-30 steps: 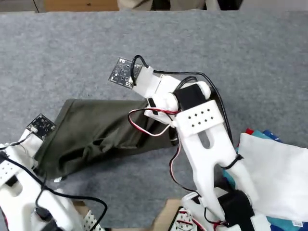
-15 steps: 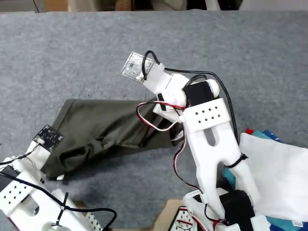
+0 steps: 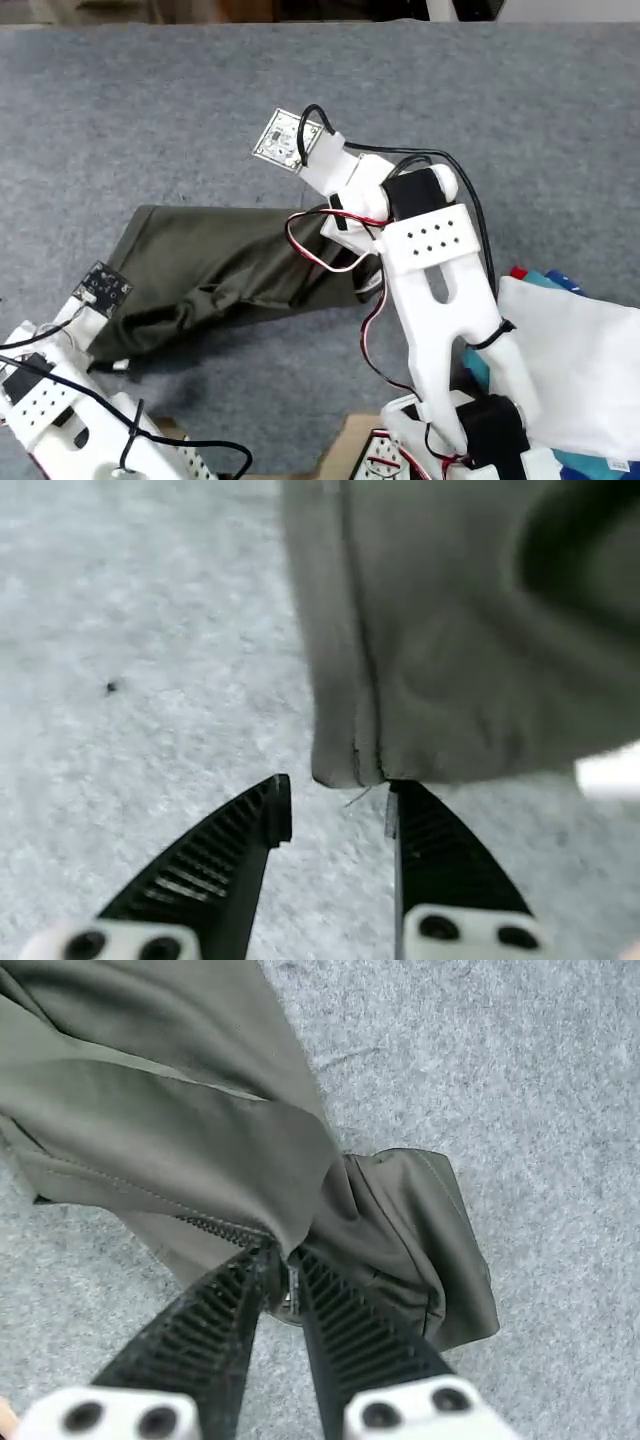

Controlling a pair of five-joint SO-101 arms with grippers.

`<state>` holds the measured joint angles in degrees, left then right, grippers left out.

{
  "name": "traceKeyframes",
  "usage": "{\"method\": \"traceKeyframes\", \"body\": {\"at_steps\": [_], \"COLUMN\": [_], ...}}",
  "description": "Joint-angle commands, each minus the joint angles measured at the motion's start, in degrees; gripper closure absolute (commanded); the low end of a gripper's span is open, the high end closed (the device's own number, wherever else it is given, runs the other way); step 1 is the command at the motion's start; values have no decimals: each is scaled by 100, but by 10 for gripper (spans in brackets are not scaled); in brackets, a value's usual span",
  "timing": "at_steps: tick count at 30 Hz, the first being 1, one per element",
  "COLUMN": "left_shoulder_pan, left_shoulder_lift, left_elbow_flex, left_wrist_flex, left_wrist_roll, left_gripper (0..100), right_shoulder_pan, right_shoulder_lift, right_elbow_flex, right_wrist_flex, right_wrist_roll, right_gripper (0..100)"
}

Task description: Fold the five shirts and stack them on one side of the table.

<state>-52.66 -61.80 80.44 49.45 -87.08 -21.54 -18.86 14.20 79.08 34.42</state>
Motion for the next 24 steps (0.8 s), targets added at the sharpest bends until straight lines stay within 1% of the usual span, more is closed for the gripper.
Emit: {"method": "traceKeyframes", "body": {"at_steps": [1, 5, 7, 9, 13, 15, 17, 19, 21, 24], "left_shoulder_pan": [-167, -62, 97, 193, 176, 123, 53, -9, -167, -308], "left_shoulder_lift": [-22, -13, -13, -13, -13, -4, 84, 365, 848, 1859], "left_elbow_flex": [-941, -1943, -2163, -2198, -2189, -2145, -1987, -1908, -1925, -2031], "left_wrist_flex": [897, 2831, 3279, 3262, 2796, 2523, 2215, 2066, 2066, 2031], "left_wrist_roll": [1776, 2963, 3947, 5073, 6936, 7763, 8431, 8862, 8993, 8993], "left_gripper": [812, 812, 812, 812, 808, 807, 806, 784, 755, 750], "right_shoulder_pan": [101, 101, 101, 101, 101, 101, 101, 101, 101, 101], "right_shoulder_lift": [-22, -4, -4, -13, -31, -31, -31, -31, -31, -31], "right_elbow_flex": [-40, -40, -40, -40, -40, -40, -40, -40, -40, -40], "right_wrist_flex": [26, 26, 26, 26, 35, 35, 26, 26, 26, 26], "right_wrist_roll": [-70, -79, -79, -79, -79, -79, -79, -79, -79, -79], "right_gripper": [995, 995, 995, 995, 995, 995, 995, 995, 995, 995]}}
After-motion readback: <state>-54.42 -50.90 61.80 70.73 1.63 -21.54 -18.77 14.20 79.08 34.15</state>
